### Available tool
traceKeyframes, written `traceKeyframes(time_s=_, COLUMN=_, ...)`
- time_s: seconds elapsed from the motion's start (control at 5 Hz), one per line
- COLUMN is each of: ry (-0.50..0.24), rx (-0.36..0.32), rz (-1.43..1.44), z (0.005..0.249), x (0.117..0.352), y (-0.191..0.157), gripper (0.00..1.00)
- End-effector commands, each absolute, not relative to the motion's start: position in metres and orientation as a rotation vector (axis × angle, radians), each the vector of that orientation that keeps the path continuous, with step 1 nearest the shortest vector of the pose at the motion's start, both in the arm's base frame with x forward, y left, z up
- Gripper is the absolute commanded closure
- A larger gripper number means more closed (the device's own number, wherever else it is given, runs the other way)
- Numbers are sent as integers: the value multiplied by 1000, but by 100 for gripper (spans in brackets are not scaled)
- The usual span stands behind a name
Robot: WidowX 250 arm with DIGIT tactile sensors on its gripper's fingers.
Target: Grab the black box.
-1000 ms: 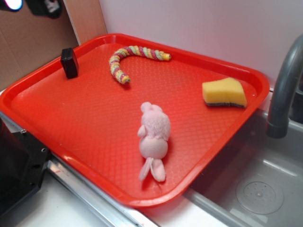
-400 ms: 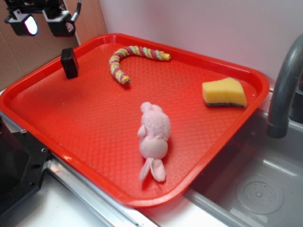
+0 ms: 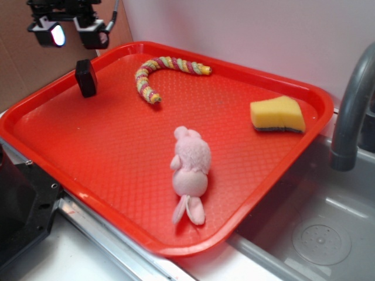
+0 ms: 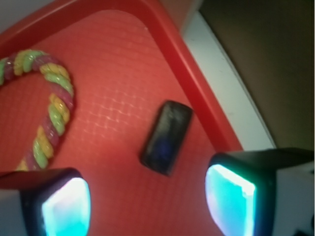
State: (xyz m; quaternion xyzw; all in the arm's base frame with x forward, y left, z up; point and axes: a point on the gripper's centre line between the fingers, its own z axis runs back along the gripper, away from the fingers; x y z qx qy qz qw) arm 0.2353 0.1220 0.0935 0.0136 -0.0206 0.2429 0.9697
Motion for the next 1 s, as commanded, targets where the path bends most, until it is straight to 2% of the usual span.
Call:
traceKeyframes(time_s=0.0, ry=48, rx=-77, rz=734, z=82, x=246, y=137, gripper=0)
traceKeyframes(time_s=0.2, ry=116, rx=-184, rz=837, z=75, x=249, y=134, gripper=0)
traceKeyframes(time_s=0.4, ry=157, rx=-226, rz=880, z=71, x=251, y=131, gripper=0)
traceKeyframes(time_s=0.8, ry=168, rx=-211, rz=920, z=48, x=238, y=142, gripper=0)
